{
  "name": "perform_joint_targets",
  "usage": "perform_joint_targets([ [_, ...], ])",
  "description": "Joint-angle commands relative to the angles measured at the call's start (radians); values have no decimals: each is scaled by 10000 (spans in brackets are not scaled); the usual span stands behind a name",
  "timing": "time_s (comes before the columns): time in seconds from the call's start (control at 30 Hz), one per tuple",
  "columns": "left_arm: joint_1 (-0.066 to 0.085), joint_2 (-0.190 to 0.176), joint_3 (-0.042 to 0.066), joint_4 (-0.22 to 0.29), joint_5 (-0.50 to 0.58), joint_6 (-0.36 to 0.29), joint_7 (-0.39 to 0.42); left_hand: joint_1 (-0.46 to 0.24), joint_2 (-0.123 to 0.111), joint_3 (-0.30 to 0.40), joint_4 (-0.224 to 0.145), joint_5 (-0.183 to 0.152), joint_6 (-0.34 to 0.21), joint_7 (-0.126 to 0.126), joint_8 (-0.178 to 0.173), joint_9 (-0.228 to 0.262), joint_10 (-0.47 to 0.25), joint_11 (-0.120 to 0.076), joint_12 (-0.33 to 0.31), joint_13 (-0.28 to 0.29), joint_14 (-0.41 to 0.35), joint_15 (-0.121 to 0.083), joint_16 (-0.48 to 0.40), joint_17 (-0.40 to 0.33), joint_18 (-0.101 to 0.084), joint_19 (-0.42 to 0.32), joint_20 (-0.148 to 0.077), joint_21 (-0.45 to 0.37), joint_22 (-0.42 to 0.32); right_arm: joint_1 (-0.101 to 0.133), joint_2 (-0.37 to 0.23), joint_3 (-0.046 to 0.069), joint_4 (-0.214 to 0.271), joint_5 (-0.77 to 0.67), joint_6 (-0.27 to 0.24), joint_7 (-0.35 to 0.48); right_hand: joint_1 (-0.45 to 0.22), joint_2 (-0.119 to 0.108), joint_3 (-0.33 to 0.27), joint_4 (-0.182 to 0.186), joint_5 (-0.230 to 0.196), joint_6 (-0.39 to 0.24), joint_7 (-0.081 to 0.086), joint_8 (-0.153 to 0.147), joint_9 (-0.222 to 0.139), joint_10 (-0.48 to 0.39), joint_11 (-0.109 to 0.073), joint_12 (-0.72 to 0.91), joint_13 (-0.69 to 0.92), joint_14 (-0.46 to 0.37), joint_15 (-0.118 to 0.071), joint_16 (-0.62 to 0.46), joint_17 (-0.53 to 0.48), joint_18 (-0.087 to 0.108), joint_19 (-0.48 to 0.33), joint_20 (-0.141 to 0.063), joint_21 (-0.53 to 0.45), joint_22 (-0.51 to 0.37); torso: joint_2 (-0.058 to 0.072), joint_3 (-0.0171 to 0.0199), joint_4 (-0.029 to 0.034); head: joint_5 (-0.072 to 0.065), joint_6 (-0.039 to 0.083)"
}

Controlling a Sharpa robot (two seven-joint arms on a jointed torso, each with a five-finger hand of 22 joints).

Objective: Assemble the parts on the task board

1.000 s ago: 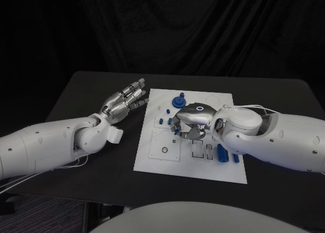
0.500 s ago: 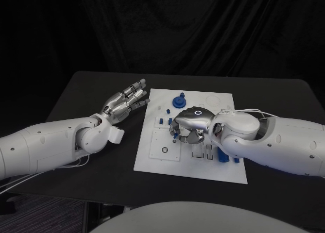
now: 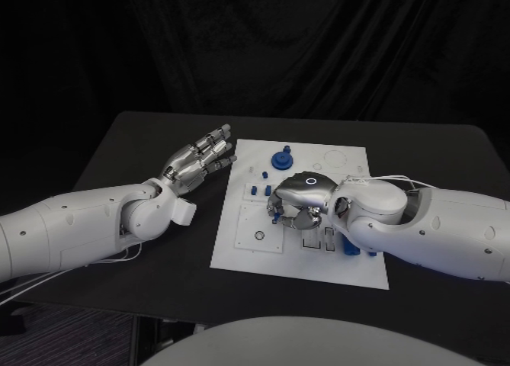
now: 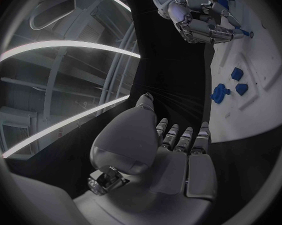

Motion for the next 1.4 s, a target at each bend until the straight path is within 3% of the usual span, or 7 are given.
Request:
perform_joint_targets([
  [0.03,-17,28,9,4,-15,156,252,34,78,37,-8,55,-35,43,-34,4,1,92,25,12,-31,58,35,5,131,6,25,33,-5,-59,36,5,-58,-304,-24,-54,27,-39,-8,-40,36,4,-25,-31,10,9,31,-26,-17,106,8,-66,-25,-25,-22,23,-52,1645,-3,2,-3,28,-2],
  [1.4,-28,131,9,-218,-15,321,18,107,109,62,-43,121,-8,109,-27,9,-23,101,14,7,-26,89,38,7,131,38,37,49,35,-195,60,5,-28,-416,166,-62,44,-30,-9,-60,26,40,-26,-53,2,72,24,-33,-16,68,11,-106,-89,-18,-48,30,-85,1634,-3,10,0,11,-2],
])
